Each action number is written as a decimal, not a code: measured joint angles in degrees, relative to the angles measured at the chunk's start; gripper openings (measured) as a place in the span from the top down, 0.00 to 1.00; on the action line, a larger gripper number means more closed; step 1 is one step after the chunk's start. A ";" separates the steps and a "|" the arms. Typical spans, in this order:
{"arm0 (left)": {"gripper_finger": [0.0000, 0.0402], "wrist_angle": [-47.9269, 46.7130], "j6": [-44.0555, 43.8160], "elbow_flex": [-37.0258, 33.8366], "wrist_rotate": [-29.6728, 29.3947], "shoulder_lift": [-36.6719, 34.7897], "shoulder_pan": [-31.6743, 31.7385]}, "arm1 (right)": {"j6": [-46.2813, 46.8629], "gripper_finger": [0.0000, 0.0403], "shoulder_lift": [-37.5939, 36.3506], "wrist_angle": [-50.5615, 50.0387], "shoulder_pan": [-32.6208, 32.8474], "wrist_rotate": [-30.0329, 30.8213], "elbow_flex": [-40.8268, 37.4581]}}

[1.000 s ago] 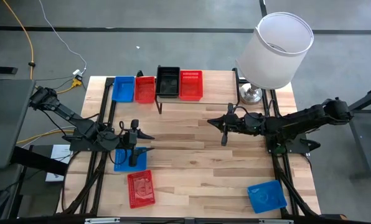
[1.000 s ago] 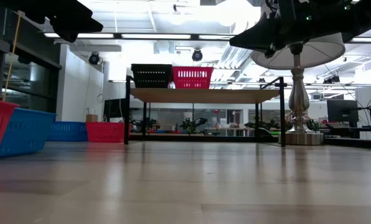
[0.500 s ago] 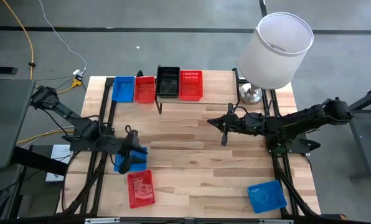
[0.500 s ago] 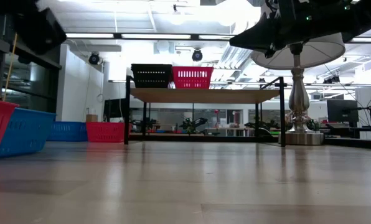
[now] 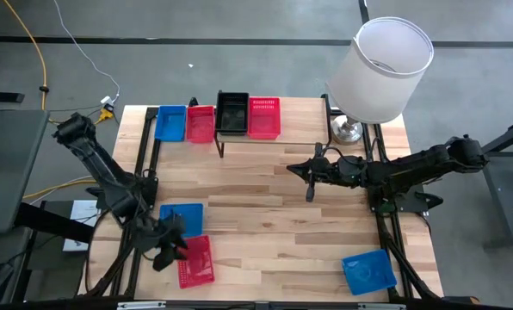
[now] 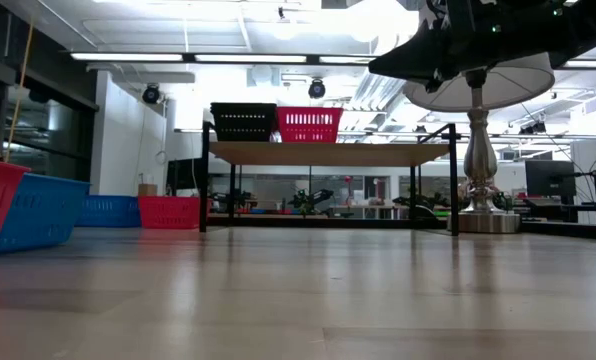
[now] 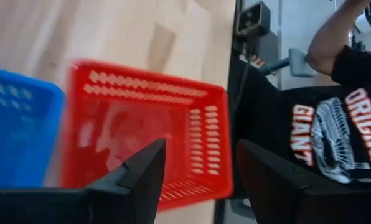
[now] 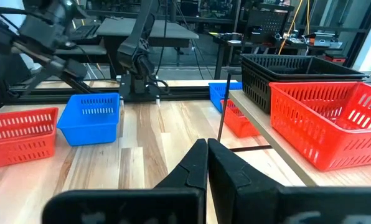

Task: Stack baskets on shelf by color
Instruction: Stack the bottom red bin on top of the red bin on the shelf

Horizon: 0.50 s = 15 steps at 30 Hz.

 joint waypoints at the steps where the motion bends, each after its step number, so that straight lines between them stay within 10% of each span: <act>1: 0.53 0.32 -1.17 0.60 -0.02 0.96 -0.88 | 0.00 1.00 0.00 0.01 0.00 0.00 0.00; 15: 0.53 -21.34 0.28 20.35 -1.14 18.55 -6.75 | -0.13 1.00 0.00 0.22 0.00 0.04 0.00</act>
